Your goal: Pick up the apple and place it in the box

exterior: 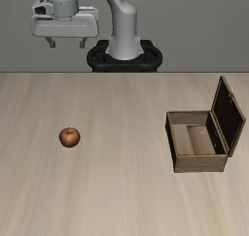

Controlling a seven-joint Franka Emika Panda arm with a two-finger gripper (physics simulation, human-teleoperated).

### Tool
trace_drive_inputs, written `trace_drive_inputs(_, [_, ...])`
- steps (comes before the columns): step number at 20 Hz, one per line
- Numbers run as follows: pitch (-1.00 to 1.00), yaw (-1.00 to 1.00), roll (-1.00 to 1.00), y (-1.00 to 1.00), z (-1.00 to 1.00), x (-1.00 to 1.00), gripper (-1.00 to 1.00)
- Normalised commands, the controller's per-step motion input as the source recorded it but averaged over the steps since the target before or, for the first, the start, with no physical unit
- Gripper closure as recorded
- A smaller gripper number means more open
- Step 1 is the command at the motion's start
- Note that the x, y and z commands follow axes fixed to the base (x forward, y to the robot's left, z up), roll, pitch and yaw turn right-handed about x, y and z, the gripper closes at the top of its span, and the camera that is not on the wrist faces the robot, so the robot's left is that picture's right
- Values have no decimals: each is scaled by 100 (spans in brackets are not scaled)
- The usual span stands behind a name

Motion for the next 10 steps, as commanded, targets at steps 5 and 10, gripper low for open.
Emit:
trace_drive_inputs(5, [0, 0, 0, 0, 0, 100, -100])
trace_drive_inputs(10, [0, 0, 0, 0, 0, 100, -100])
